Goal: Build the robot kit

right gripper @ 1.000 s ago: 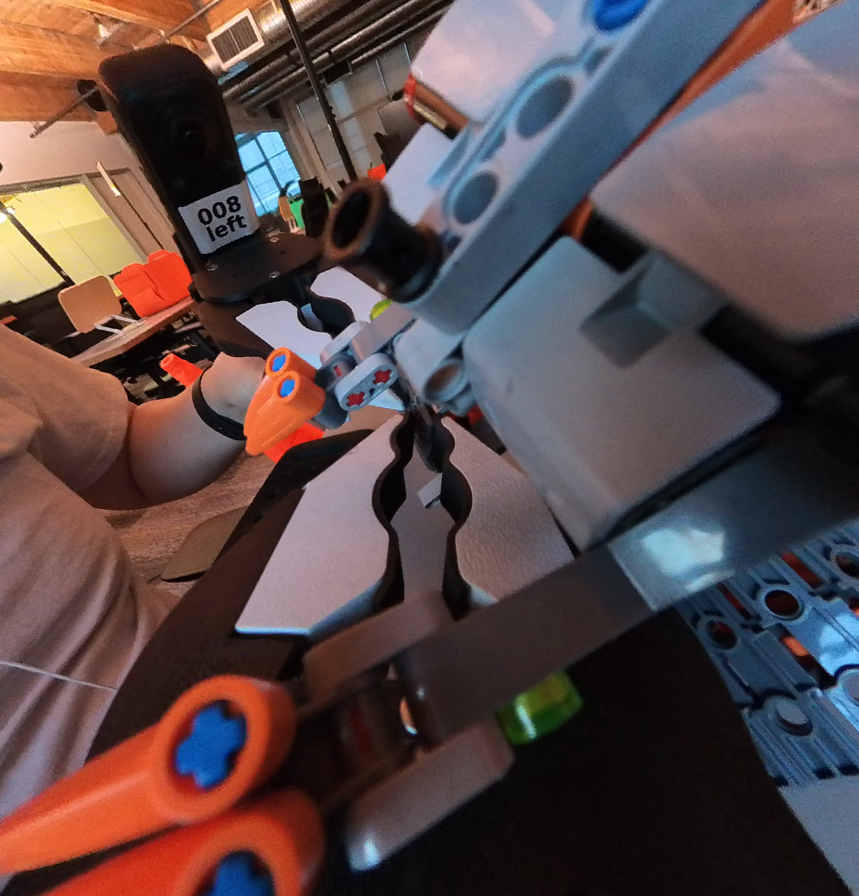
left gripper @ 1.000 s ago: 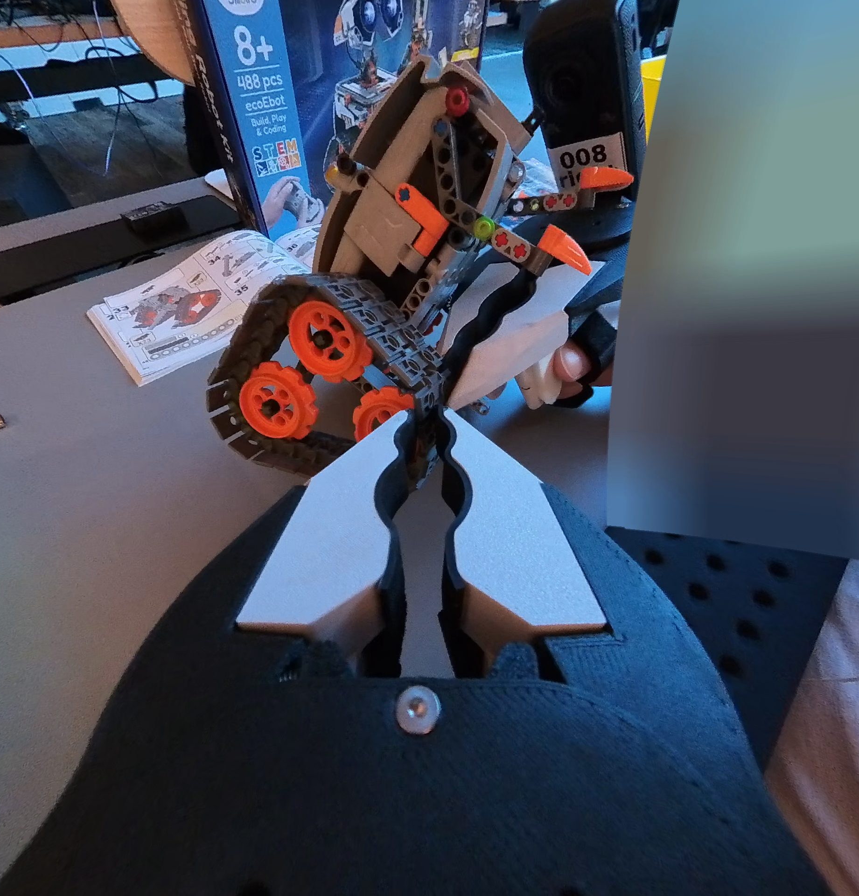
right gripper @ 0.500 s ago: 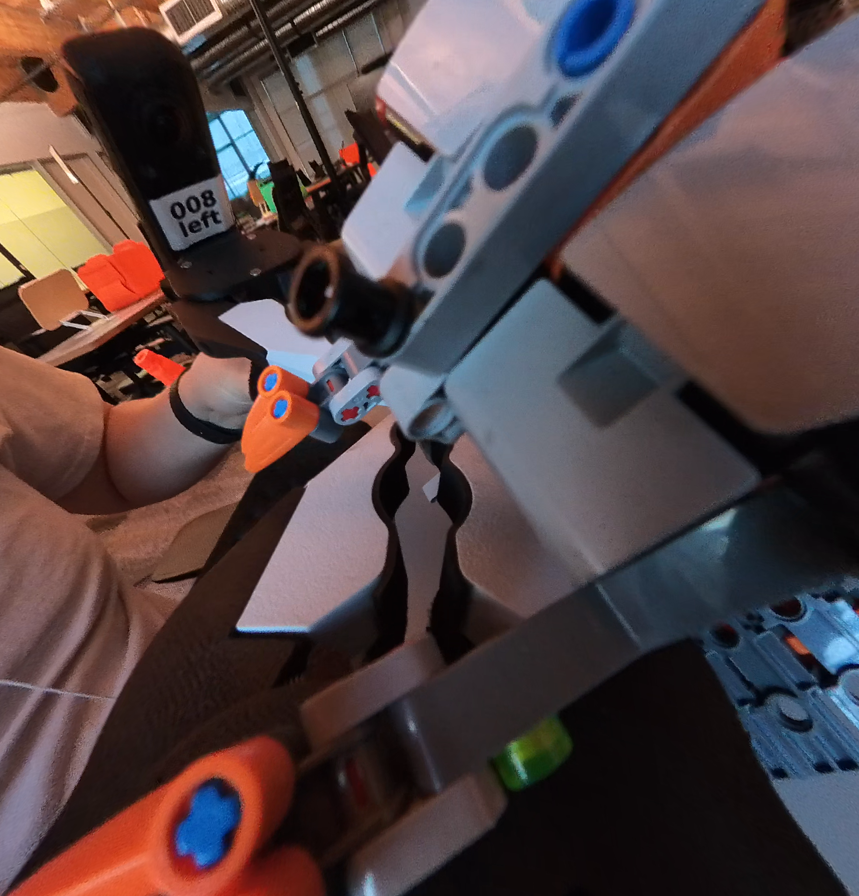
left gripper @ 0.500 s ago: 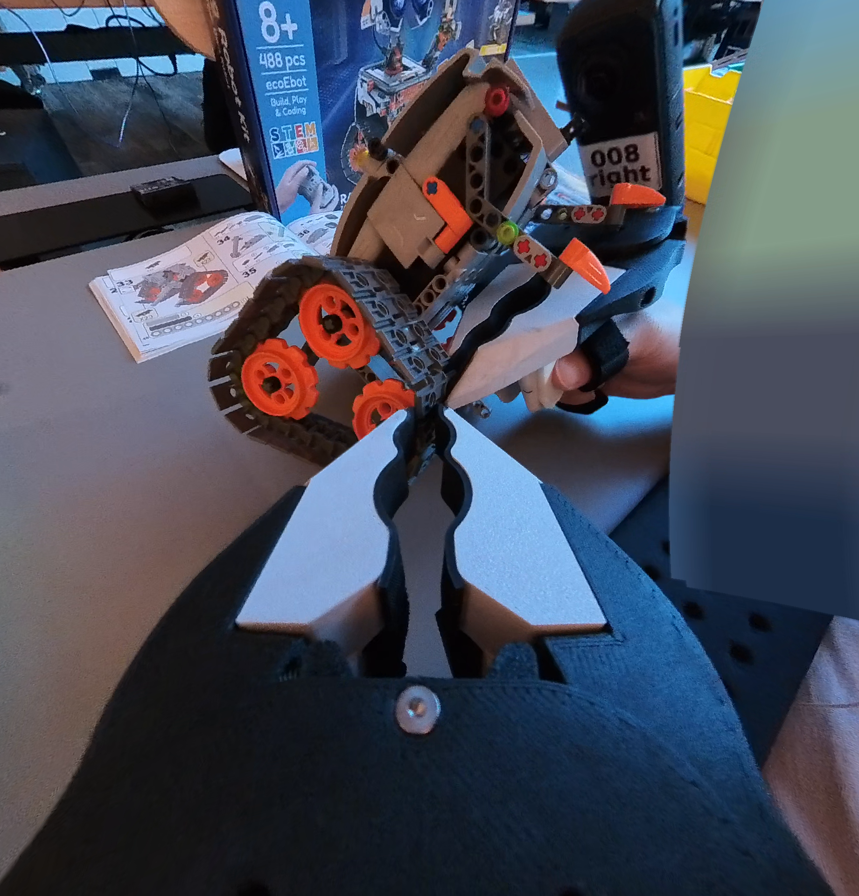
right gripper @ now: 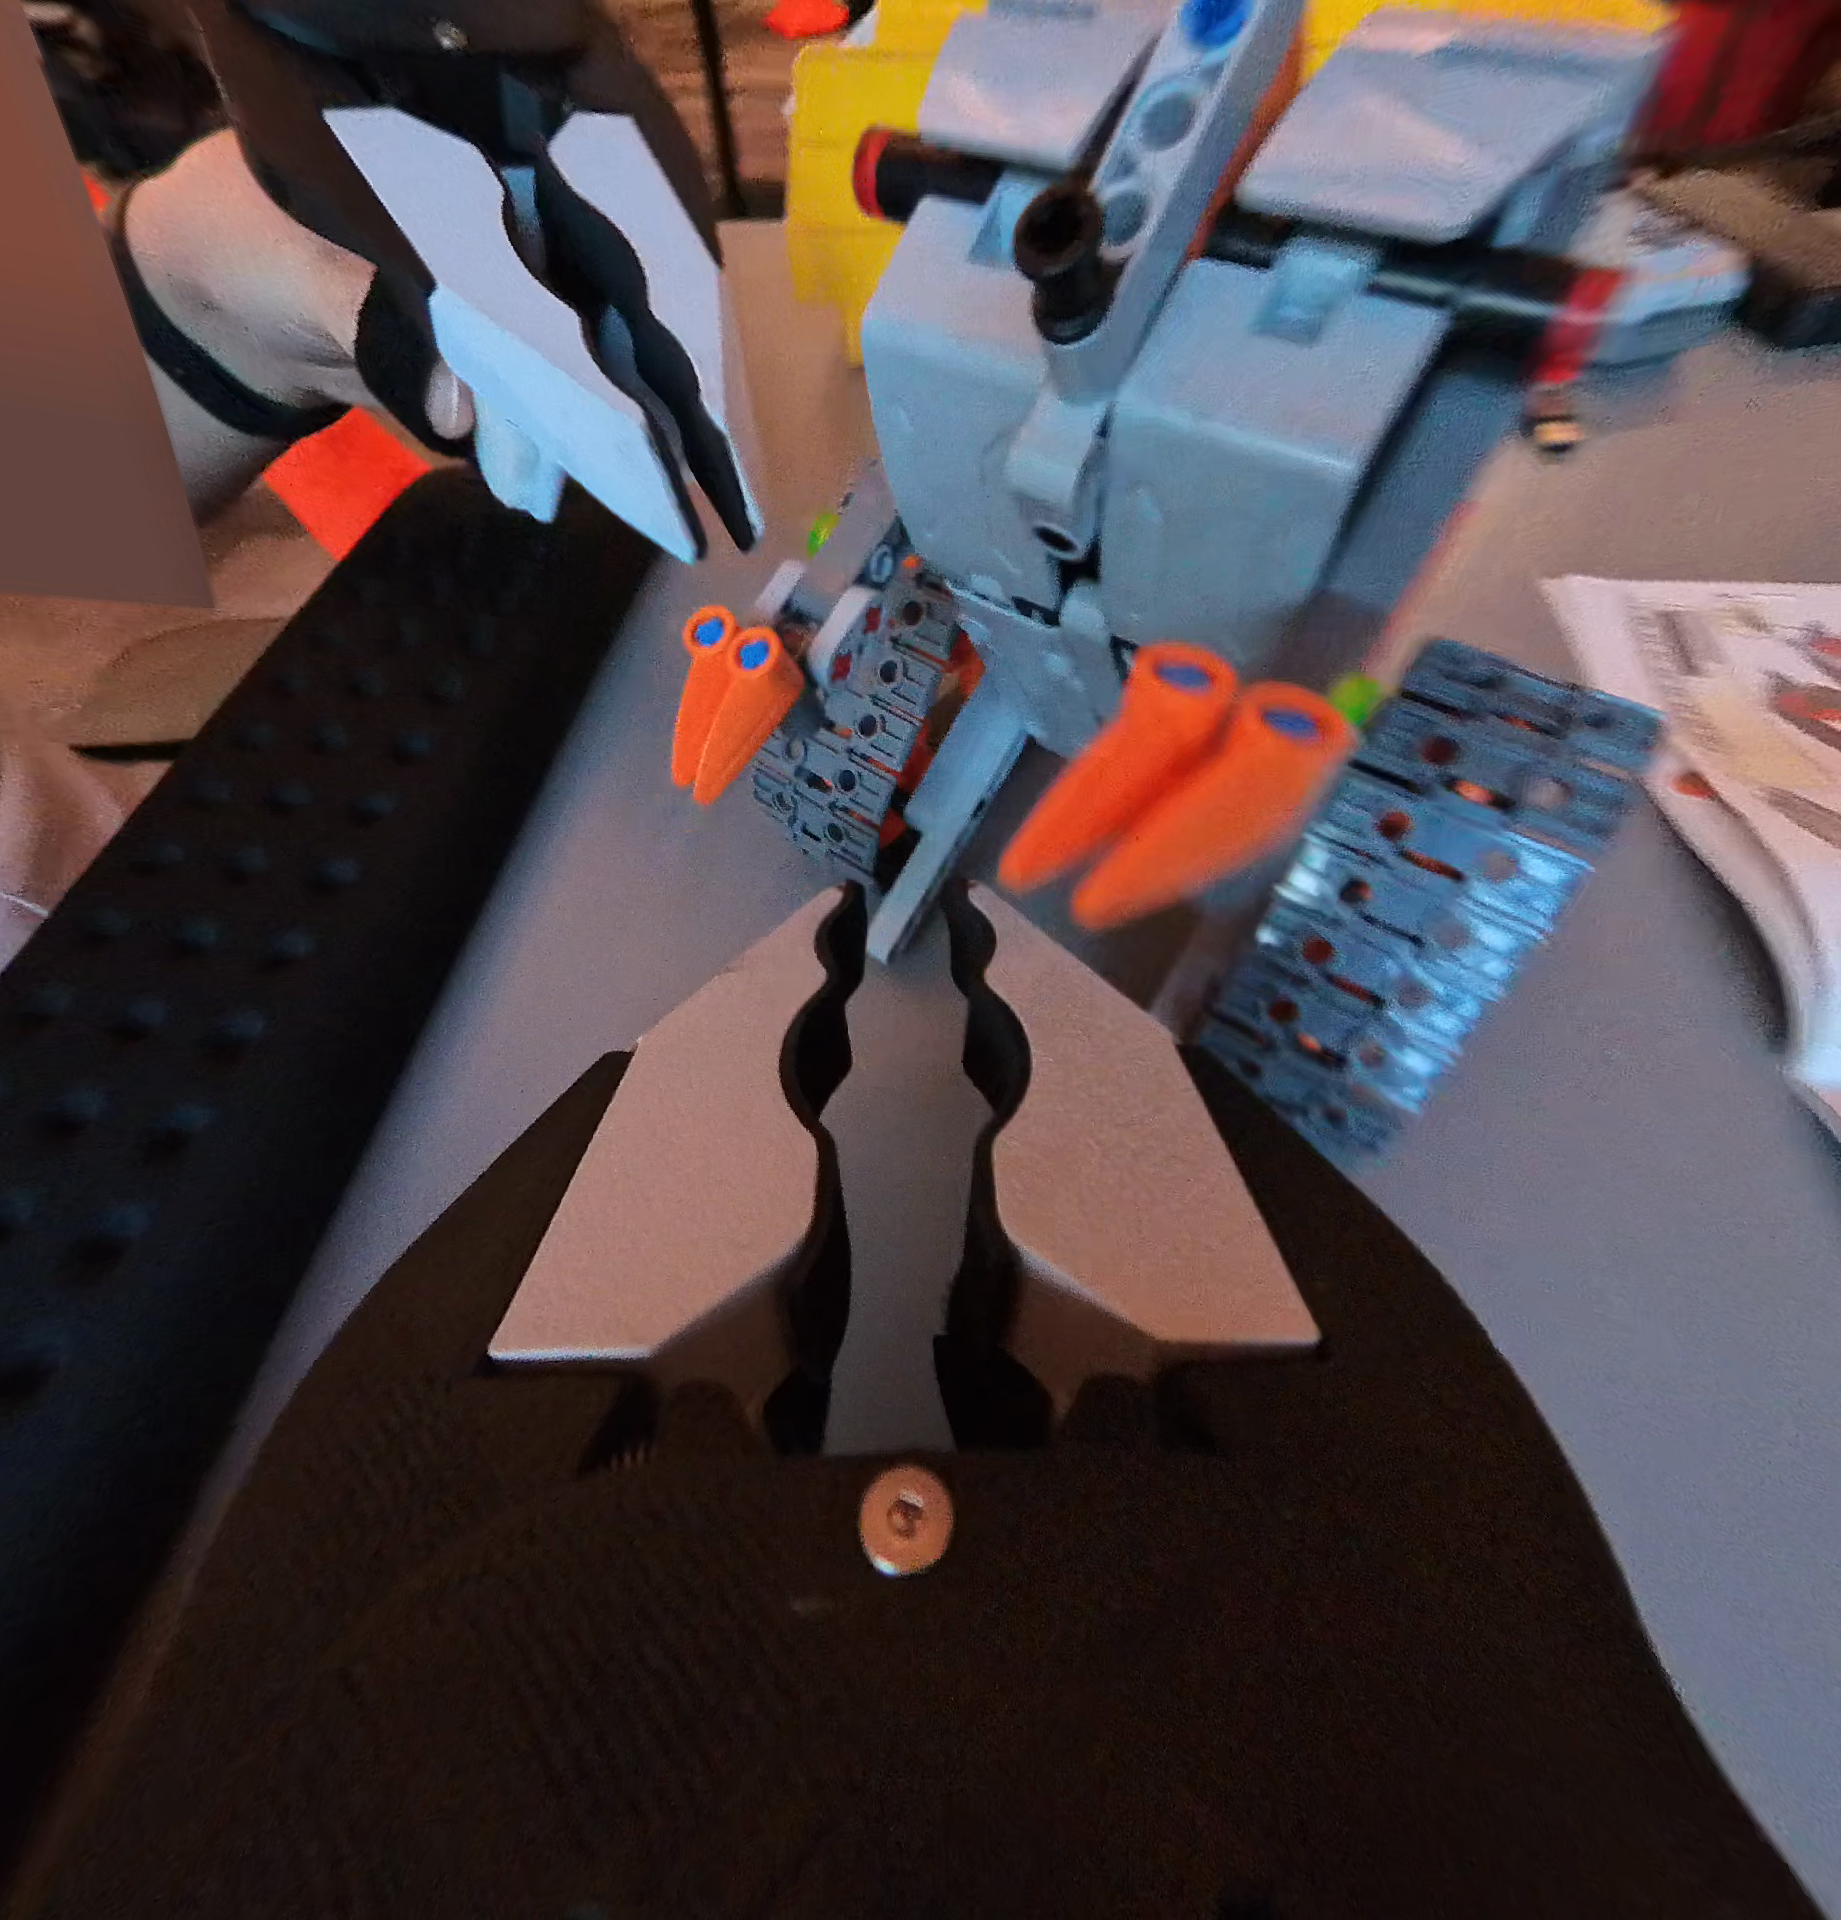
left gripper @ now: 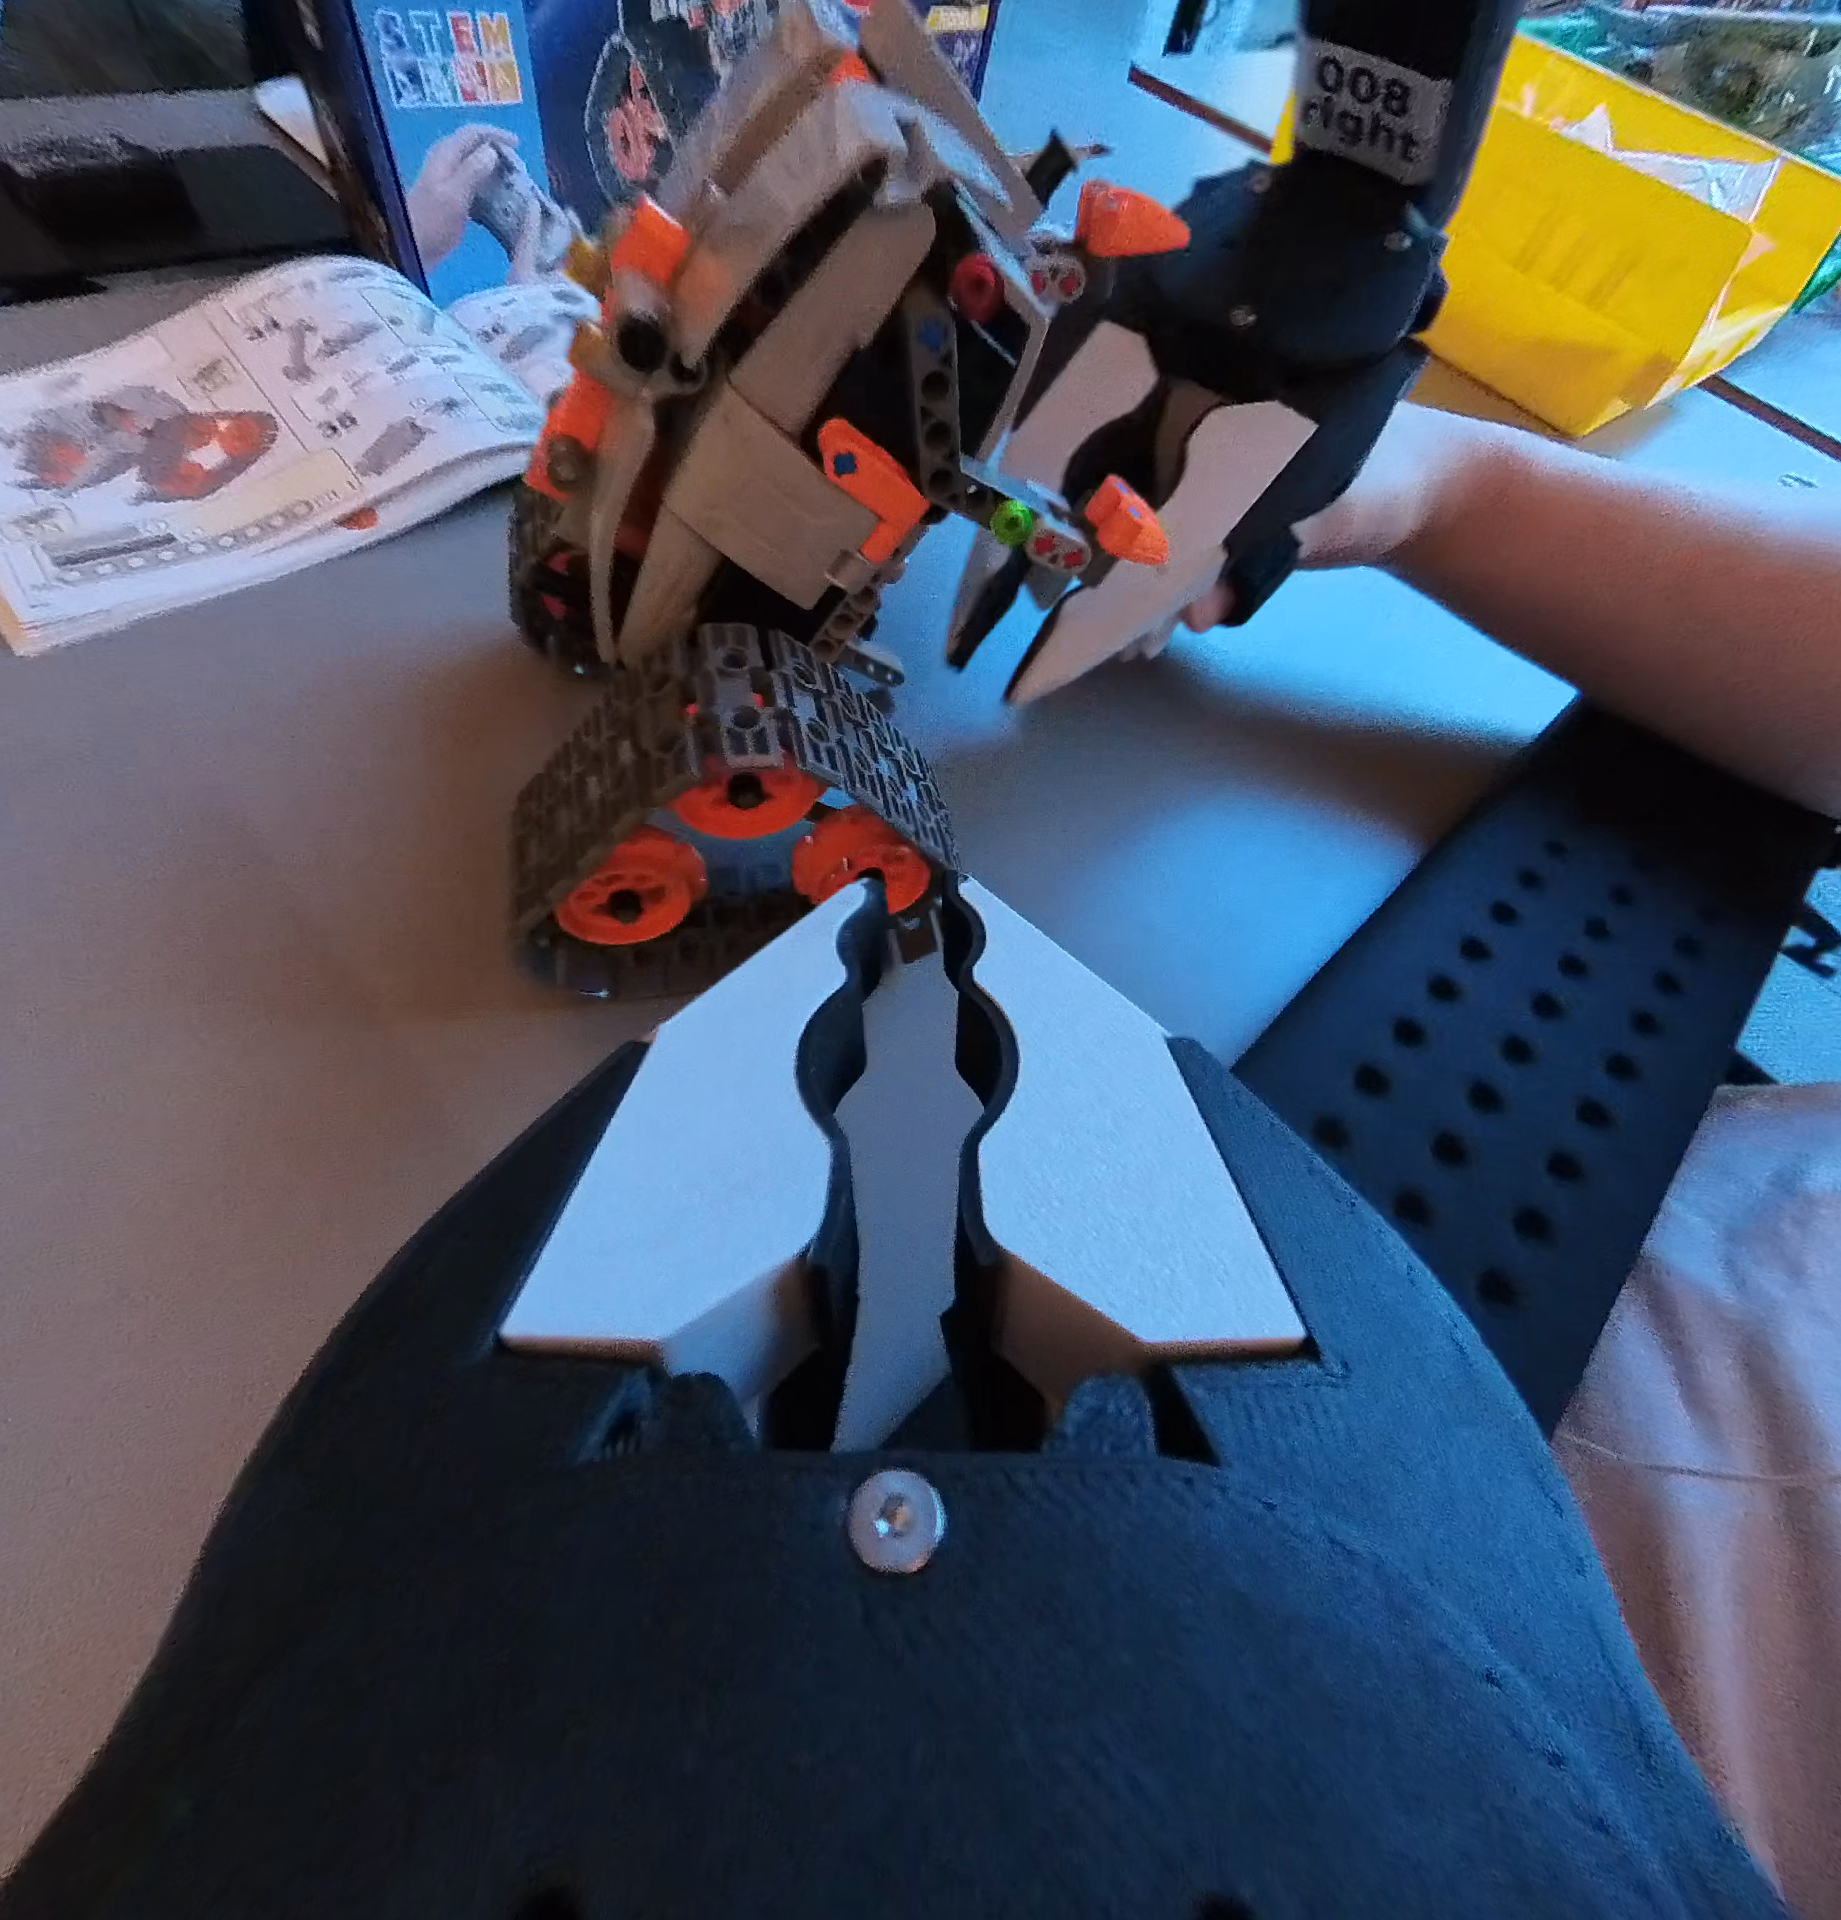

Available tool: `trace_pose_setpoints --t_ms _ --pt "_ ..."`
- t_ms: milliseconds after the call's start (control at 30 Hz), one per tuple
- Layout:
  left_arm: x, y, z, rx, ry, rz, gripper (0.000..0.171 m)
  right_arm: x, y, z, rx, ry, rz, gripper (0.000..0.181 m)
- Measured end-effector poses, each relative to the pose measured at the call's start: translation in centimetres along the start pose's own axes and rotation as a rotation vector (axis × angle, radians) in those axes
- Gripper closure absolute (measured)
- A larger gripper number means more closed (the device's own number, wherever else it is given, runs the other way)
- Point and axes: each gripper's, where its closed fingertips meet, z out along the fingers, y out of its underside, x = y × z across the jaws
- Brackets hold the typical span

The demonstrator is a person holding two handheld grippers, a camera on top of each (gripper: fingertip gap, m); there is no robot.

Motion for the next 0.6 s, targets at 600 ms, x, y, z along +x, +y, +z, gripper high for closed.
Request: trace_pose_setpoints --t_ms 600 --pt "-5.0 -3.1 2.5 0.079 0.054 -0.027 0.12 -2.3 -0.7 2.9 -0.169 0.59 -0.35 0.181"
